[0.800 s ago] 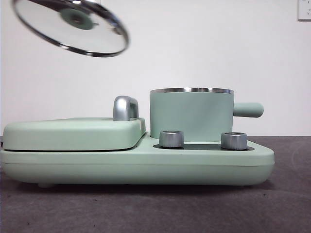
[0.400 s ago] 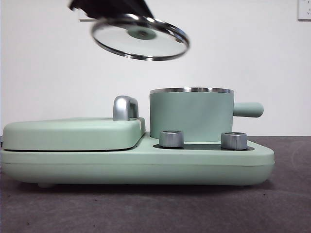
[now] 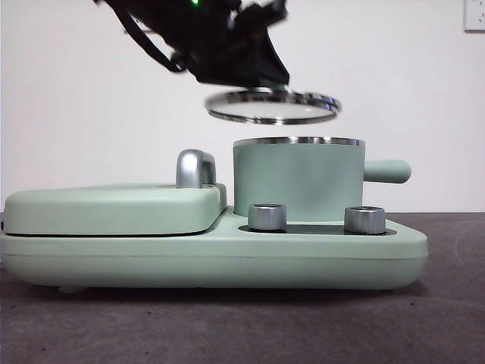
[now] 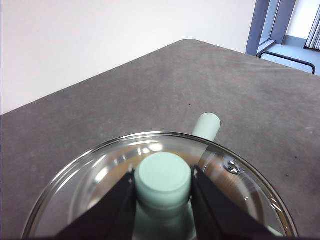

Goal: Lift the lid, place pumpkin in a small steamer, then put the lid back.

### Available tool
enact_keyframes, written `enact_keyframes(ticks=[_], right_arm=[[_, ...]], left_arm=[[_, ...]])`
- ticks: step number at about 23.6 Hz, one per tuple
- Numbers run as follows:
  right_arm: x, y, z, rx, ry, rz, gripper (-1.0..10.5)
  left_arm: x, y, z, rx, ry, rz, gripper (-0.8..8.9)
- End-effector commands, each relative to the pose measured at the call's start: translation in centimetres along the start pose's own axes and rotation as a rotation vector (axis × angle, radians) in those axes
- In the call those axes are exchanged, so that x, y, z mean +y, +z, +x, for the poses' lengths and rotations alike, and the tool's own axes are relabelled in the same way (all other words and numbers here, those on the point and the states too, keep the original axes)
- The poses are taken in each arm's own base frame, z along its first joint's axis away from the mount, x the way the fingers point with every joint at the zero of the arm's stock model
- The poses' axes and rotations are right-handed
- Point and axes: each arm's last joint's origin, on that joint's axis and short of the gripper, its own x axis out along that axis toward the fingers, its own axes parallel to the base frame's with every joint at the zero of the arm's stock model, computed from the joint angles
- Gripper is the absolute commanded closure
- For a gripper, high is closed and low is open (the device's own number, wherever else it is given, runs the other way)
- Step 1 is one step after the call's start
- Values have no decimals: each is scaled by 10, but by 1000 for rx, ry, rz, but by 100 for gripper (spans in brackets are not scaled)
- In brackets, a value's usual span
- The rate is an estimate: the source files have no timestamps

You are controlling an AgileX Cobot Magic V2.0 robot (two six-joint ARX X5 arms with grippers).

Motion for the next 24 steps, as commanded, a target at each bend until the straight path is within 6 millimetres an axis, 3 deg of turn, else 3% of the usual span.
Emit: enact_keyframes(ticks=[1, 15, 24], right_arm=[[0, -1, -1, 22, -1, 9, 569], [-1, -5, -1, 61, -14, 6, 569], [-1, -5, -1, 59, -33, 5, 569]], left_arm=[[-2, 9, 10, -78, -10, -11, 804], [-1, -5, 45, -94, -31, -61, 804], [-3, -9, 46, -61, -59, -41, 804]])
